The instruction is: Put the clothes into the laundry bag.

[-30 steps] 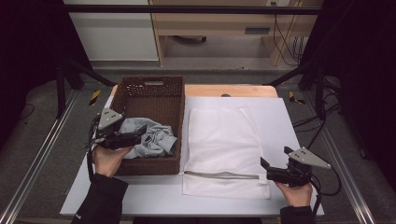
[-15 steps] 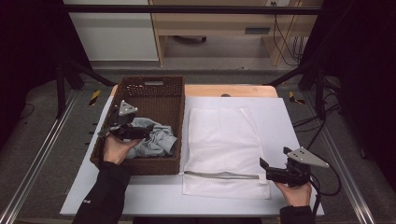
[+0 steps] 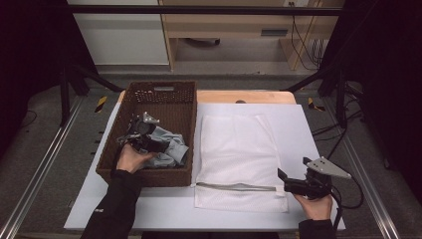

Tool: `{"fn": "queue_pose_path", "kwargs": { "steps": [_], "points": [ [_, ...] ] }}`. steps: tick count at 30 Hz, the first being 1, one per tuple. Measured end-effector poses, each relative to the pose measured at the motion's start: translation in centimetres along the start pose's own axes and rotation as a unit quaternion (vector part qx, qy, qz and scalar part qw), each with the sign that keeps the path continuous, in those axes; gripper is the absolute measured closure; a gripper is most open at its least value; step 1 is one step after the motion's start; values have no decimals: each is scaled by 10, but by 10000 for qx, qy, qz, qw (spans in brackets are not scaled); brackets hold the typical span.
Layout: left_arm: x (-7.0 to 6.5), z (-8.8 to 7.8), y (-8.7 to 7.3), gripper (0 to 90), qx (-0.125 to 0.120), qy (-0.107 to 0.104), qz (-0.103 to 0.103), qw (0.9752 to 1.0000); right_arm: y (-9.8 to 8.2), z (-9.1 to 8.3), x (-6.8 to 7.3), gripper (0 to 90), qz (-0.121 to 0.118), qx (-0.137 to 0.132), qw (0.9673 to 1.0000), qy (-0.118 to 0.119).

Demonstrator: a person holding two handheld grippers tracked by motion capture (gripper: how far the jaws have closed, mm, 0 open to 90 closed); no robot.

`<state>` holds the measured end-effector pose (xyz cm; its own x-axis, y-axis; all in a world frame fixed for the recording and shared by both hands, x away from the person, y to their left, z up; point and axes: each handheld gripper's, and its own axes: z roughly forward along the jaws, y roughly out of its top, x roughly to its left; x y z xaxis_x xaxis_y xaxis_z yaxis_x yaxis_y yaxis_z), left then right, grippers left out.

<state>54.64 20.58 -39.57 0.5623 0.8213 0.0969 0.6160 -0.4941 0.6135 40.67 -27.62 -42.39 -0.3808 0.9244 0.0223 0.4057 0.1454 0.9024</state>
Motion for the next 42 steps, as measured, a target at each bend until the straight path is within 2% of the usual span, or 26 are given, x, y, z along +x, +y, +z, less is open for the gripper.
{"fn": "queue_pose_path", "kwargs": {
  "steps": [1, 2, 3, 4, 5, 7, 8, 9, 13, 14, 15, 16, 17, 18, 19, 20, 22, 23, 24, 27, 35, 39, 41, 42],
  "points": [
    [-1, 2, 0, 128, 90, 19, 30, 10000, 0, 0, 0, 33, 11, 5, 10000, 3],
    [-2, 8, 0, 125, 304, 22, 89, 9995, 0, 1, 0, 33, 4, 24, 10000, 4],
    [-2, 8, 0, 124, 304, 22, 89, 9995, 0, 1, 0, 33, 4, 24, 10000, 4],
    [-3, 12, 0, 120, 464, 9, 80, 9989, -1, 1, 0, 33, 1, 52, 10000, -17],
    [-3, 12, 0, 118, 464, 9, 80, 9989, -1, 1, 0, 33, 1, 52, 10000, -17],
    [-2, 15, 0, 117, 616, -29, 37, 9981, -1, 1, -1, 33, 5, 65, 10000, -30],
    [-1, 19, 0, 101, 797, -64, -14, 9968, -1, 1, -2, 33, 28, 68, 10000, -23],
    [-1, 19, 0, 92, 797, -64, -14, 9968, -1, 1, -2, 33, 28, 68, 10000, -23],
    [0, 28, -1, 81, 1126, -76, -79, 9936, -2, 2, -3, 33, 31, 84, 9999, -49],
    [1, 32, -2, 81, 1286, -161, -154, 9915, -2, 2, -3, 33, 41, 84, 9999, -51],
    [1, 32, -2, 81, 1286, -161, -154, 9915, -2, 2, -3, 33, 41, 84, 9999, -51],
    [4, 36, -3, 81, 1470, -230, -237, 9886, -2, 2, -3, 33, 50, 94, 9999, -45],
    [4, 36, -3, 81, 1470, -230, -237, 9886, -2, 2, -3, 33, 50, 94, 9999, -45],
    [5, 40, -4, 80, 1553, -271, -368, 9868, -2, 2, -3, 33, 48, 102, 9999, -41],
    [5, 40, -4, 81, 1553, -271, -368, 9868, -2, 2, -3, 33, 48, 102, 9999, -41],
    [6, 42, -4, 81, 1626, -322, -487, 9850, -2, 3, -3, 33, 40, 111, 9999, -58],
    [8, 43, -5, 94, 1684, -416, -552, 9833, -2, 3, -3, 33, 37, 123, 9999, -65],
    [8, 43, -5, 114, 1684, -416, -552, 9833, -2, 3, -3, 33, 37, 123, 9999, -65],
    [9, 44, -6, 144, 1752, -572, -630, 9809, -2, 2, -3, 33, 39, 114, 9999, -65],
    [12, 46, -6, 238, 1797, -745, -767, 9779, -2, 2, -3, 33, 39, 110, 9999, -64],
    [11, 44, -5, 581, 1770, -886, -769, 9772, -2, 1, -4, 37, 70, 113, 9999, -24],
    [10, 42, -4, 641, 1808, -881, -868, 9757, -2, 1, -5, 41, 63, 126, 9999, -38],
    [9, 41, -3, 661, 1783, -837, -809, 9771, -2, 1, -5, 42, 77, 135, 9999, -30],
    [7, 38, -2, 676, 1675, -777, -696, 9803, -3, 1, -6, 42, 92, 148, 9998, -31]
  ]
}}
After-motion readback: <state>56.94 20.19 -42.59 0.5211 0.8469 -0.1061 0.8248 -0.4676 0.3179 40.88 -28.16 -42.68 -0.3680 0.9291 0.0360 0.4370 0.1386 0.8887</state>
